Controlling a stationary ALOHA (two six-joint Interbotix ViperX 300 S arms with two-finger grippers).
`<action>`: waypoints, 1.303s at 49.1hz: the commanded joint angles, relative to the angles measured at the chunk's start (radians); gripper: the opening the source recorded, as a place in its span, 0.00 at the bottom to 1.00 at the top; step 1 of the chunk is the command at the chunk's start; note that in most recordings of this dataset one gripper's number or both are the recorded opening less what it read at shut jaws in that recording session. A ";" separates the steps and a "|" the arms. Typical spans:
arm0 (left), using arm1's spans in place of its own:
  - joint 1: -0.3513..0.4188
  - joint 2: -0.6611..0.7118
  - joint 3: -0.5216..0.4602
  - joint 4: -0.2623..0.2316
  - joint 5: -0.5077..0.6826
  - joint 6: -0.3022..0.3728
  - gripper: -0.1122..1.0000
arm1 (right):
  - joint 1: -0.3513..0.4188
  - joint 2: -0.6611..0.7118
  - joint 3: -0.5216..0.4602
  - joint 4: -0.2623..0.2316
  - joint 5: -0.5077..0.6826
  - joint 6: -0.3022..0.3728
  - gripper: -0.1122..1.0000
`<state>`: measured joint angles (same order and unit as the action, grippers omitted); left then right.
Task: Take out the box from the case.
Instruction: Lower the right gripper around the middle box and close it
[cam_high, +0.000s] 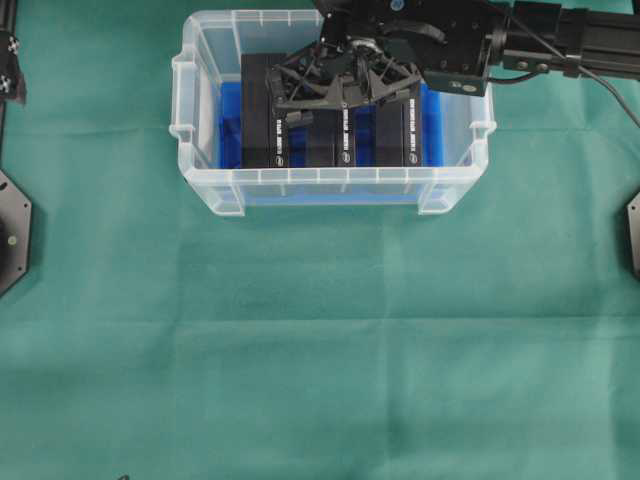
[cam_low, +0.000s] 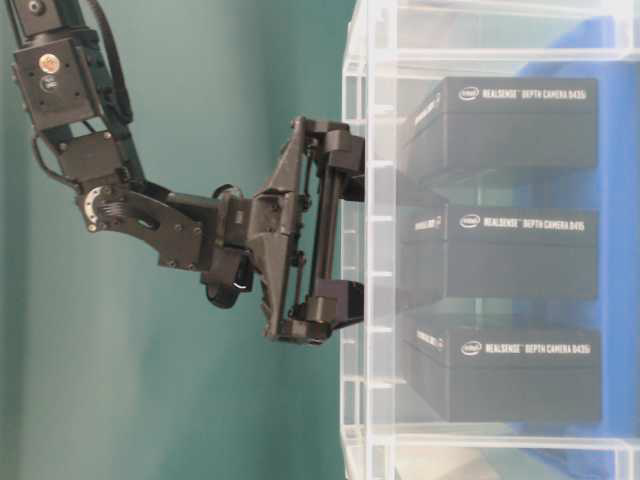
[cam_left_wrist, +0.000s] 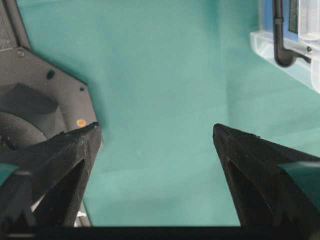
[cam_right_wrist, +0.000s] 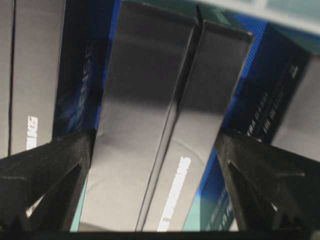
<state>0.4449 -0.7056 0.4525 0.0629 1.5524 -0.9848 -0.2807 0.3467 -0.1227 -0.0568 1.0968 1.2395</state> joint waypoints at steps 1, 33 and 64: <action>0.000 0.000 -0.014 0.000 -0.003 -0.002 0.99 | -0.002 -0.008 -0.008 0.009 -0.015 -0.003 0.96; 0.000 0.000 -0.008 0.000 -0.003 -0.003 0.99 | 0.006 0.005 -0.049 0.026 0.026 0.006 0.74; 0.002 0.000 -0.008 0.000 -0.003 0.000 0.99 | 0.008 -0.018 -0.120 0.048 0.094 0.077 0.73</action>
<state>0.4449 -0.7072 0.4541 0.0614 1.5509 -0.9879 -0.2777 0.3728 -0.1917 -0.0199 1.1674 1.3162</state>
